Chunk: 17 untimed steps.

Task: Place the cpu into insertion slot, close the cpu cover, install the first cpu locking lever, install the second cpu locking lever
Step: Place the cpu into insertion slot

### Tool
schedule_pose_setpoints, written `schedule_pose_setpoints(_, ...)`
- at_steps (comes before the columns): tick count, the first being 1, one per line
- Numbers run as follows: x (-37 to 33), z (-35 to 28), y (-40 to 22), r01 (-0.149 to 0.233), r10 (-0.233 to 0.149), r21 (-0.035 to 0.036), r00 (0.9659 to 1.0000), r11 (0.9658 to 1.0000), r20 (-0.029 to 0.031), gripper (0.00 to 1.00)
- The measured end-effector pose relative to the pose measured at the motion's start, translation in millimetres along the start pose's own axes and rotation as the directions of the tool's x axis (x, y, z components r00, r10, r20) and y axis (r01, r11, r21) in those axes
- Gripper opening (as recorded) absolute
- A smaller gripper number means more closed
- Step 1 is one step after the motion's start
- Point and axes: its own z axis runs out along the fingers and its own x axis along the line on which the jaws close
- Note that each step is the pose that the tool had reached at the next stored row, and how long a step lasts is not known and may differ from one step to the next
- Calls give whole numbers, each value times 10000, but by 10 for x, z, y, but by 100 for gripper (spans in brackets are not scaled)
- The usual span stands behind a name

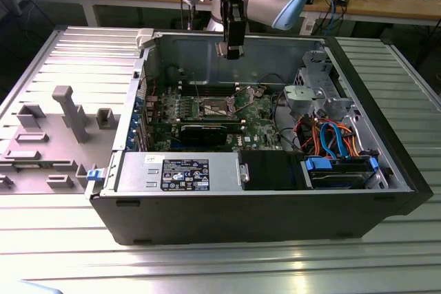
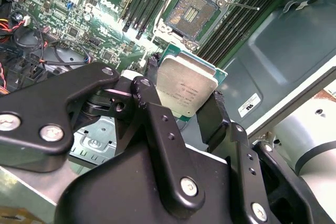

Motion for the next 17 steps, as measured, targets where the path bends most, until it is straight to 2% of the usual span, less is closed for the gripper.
schedule_pose_setpoints(7, 0, 0, -7, -224, 224, -4, 9997, 9997, 20, 55)
schedule_pose_setpoints(17, 0, 0, -8, -320, 320, -7, 9995, 9995, 28, 55)
